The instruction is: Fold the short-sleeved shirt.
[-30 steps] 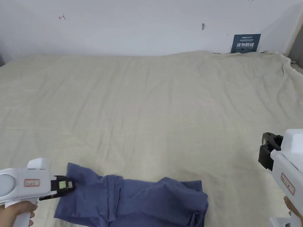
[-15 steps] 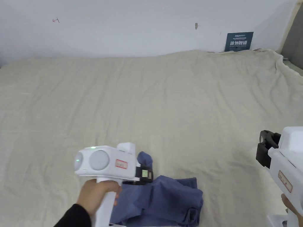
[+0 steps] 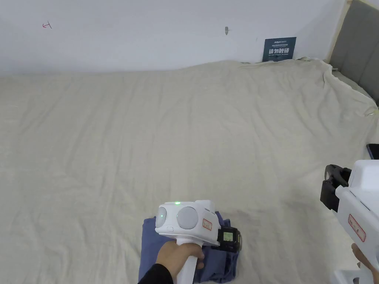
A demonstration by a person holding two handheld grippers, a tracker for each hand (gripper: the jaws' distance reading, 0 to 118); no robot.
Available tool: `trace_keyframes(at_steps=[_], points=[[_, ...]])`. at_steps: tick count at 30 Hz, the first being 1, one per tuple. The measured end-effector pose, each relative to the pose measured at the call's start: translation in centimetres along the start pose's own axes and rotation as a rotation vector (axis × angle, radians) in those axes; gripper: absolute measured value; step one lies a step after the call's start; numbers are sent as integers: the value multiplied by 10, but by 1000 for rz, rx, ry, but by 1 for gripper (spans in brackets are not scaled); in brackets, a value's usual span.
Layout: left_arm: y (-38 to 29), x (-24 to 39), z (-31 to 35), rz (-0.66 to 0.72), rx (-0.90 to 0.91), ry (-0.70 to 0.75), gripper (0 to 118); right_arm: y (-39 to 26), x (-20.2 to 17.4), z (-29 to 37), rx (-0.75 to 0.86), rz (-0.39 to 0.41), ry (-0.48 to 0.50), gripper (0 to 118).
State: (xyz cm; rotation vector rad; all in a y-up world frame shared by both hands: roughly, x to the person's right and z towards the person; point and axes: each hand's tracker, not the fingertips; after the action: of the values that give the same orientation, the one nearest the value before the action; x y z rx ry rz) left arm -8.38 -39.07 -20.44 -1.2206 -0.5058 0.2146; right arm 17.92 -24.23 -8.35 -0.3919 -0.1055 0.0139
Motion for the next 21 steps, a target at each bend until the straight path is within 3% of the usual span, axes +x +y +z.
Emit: trace_keyframes(at_steps=[1,2,8,13,15,17,19,21], points=[[0,1,5,-6,13,-10,108,0,0,0,-1,-2,-2,0],[0,1,11,-8,37,-25,111,0,1,0,-2,-2,-4,0],[5,-18,77,28,234,-57,111,4,-2,0,2,-1,-1,0],[-2,-43,122,-27,407,62,107,8,-9,-2,14,4,12,0],[-8,-49,129,-48,482,132,91,9,-12,-3,15,8,21,0],[-16,-55,131,-69,531,178,50,10,-15,-3,16,11,25,0],[-21,-60,127,-62,516,190,18,10,-17,-3,16,14,31,0],[-30,-63,119,-67,535,191,7,10,-19,-3,14,16,33,0]])
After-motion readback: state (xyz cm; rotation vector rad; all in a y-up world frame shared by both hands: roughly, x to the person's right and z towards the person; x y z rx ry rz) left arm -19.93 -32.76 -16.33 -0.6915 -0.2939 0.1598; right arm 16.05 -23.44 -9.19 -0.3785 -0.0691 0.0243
